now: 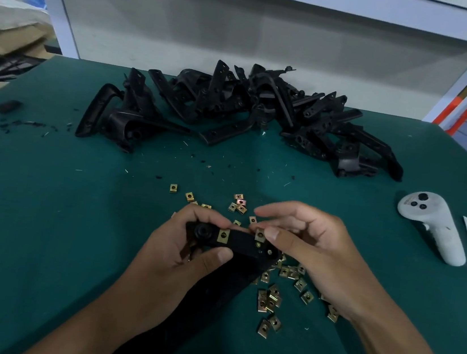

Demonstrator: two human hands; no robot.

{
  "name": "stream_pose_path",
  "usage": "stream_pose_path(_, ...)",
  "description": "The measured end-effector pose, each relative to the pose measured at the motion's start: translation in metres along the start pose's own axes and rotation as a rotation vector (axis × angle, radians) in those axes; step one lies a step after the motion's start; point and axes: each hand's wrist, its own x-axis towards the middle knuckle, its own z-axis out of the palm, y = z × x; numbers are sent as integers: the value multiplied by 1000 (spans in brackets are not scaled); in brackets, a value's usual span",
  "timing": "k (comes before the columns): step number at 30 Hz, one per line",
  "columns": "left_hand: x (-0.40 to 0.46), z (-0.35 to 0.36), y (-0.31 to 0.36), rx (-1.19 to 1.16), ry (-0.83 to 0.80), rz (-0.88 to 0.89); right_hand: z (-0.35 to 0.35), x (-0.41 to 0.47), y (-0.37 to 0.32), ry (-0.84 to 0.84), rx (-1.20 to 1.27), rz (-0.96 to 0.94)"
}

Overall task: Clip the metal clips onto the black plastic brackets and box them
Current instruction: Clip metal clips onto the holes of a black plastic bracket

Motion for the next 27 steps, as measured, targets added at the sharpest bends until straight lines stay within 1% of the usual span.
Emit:
stream_pose_path(2,0,-1,3,-31,24,-10,3,0,0,5,-28,-57)
stream_pose_path(7,1,-3,9,-61,58,-21,15,-2,10,122,-159,-223)
stream_pose_path(10,0,-3,13,-68,49,-16,20,-2,16,182,-128,-275)
stream_pose_path(14,1,-4,13,-57,66,-11,26,-3,17,219,-68,-323)
stream_pose_path(18,1,-5,12,-90,71,-19,29,-2,15,238,-114,-379)
stream_pose_path(22,2,-3,12,-128,87,-16,31,-2,15,255,-94,-340)
stream_pose_path(25,4,-2,12,-148,112,-9,31,-2,15,209,10,-232)
stream_pose_path(27,4,-2,12,-140,136,-8,30,-1,15,181,4,-175)
